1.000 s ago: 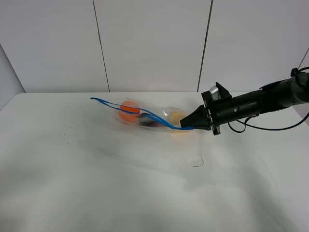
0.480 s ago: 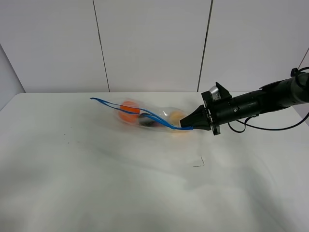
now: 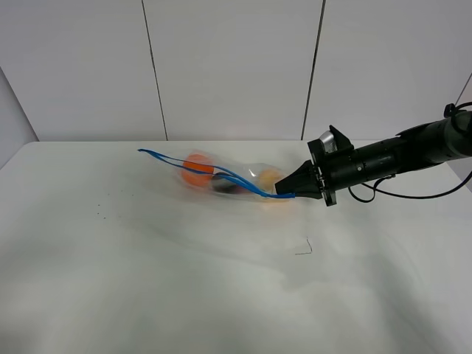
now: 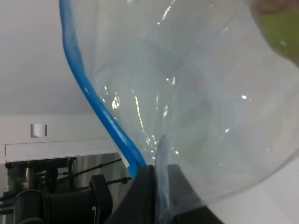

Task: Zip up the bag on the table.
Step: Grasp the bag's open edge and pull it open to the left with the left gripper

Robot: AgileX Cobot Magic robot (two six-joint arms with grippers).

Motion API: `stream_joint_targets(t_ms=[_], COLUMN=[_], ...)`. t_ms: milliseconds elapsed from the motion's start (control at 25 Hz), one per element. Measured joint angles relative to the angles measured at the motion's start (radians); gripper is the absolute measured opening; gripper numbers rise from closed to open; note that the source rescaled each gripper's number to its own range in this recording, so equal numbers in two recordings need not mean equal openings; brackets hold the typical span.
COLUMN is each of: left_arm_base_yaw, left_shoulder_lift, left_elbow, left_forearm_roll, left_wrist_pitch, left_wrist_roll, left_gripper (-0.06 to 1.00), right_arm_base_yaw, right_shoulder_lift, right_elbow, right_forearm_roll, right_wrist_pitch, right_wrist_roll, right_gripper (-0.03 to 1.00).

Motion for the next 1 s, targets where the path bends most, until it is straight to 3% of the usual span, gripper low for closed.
stream_joint_targets(t_ms=[240,560,720,880,1000], left_arm_base_yaw=[0.000,0.000,0.000,0.000,0.000], left_shoulder_lift=[0.386,0.799,0.931,1.032,1.086], left_elbow=[-0.242,-0.402,-0.403,-0.403,-0.391], left_forearm_roll=[0.016,-0.010,-0.175,-0.433,-0.572], left_wrist_pitch=[-0.003,-0.046,-0.130,-0.187,-0.203], left_wrist_roll=[0.004,0.155,0.238,0.332,0.385], left_gripper=[0.97,0.97,0.97,0.97,0.96], right_arm_base_yaw=[0.000,0.000,0.000,0.000,0.000], right_shoulder_lift=[0.000,0.000,0.000,0.000,-0.001], right_elbow=[0.000,0.000,0.000,0.000,0.000], right_forearm_roll=[0.000,0.000,0.000,0.000,0.000], right_wrist_pitch=[0.000,0.000,0.000,0.000,0.000], right_wrist_roll=[0.000,-0.001,-0.001,-0.001,-0.001], right_gripper=[0.00,0.00,0.00,0.00,0.00])
